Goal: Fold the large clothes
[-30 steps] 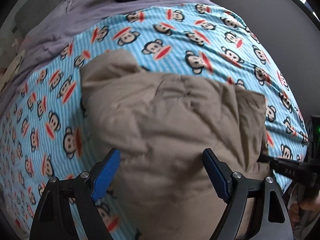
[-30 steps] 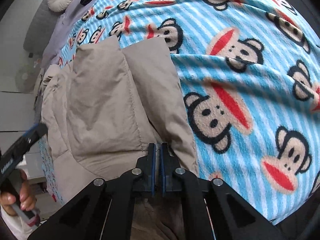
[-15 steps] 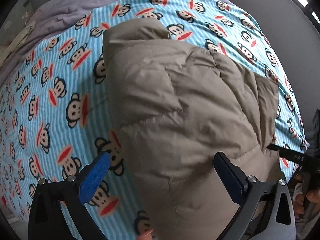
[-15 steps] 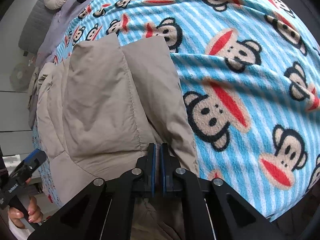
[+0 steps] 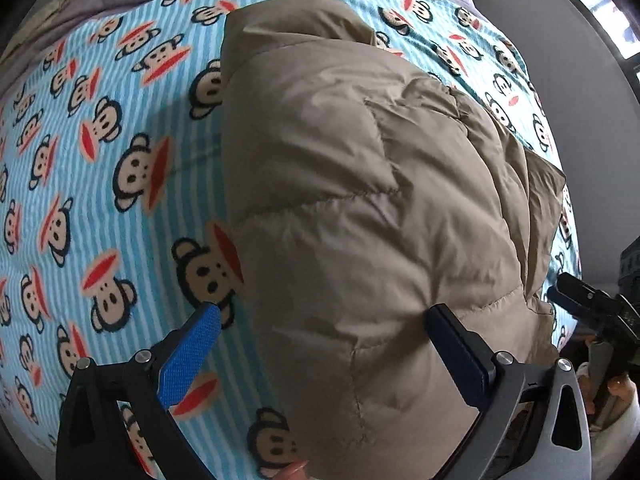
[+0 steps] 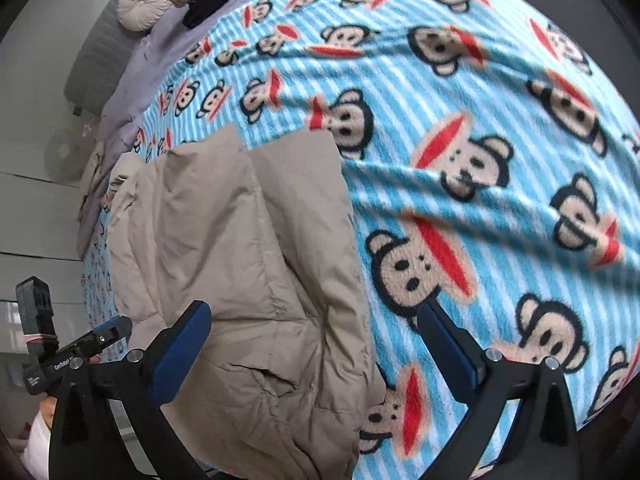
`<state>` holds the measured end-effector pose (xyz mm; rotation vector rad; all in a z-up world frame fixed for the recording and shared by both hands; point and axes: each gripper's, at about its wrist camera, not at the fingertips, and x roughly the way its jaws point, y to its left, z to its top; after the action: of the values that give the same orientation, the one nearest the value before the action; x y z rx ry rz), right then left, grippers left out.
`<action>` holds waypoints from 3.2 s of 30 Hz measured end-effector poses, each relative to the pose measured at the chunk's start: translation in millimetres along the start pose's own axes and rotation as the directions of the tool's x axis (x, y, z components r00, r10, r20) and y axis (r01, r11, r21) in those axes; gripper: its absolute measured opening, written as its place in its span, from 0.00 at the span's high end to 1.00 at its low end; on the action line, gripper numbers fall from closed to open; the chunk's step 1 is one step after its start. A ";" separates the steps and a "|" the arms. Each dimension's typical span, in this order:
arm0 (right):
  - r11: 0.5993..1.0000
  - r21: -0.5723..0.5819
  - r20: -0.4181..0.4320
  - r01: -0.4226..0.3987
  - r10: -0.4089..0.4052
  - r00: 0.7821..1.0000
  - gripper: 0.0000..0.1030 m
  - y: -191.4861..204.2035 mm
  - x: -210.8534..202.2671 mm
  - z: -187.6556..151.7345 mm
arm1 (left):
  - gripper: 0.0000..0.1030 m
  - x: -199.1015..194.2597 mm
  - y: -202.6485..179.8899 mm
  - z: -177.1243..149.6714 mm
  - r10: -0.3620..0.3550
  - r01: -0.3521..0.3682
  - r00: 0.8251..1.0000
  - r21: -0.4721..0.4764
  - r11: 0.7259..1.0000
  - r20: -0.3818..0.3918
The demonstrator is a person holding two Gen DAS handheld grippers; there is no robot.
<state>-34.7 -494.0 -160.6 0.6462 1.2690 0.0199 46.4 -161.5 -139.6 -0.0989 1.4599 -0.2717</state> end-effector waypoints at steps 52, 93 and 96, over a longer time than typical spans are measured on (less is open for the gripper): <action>0.906 0.081 -0.320 -0.415 0.418 0.850 0.29 18.7 113.1 57.7 | 0.06 71.1 43.8 21.5 -0.600 0.592 0.798 -0.110 0.798 -0.057; 0.918 -0.316 -0.075 -0.241 0.229 0.971 0.33 321.1 121.2 40.7 | 0.14 -103.5 308.9 73.6 -0.028 0.102 0.929 -0.184 0.978 0.368; 0.902 -0.332 -0.141 -0.277 0.243 0.960 0.33 351.4 157.9 48.4 | 0.13 -91.7 301.7 86.4 0.017 0.070 0.928 -0.217 0.974 0.372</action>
<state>175.5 -168.9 -130.4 0.5051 1.2233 0.4950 160.7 143.5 -110.7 -0.3390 1.1054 -0.0980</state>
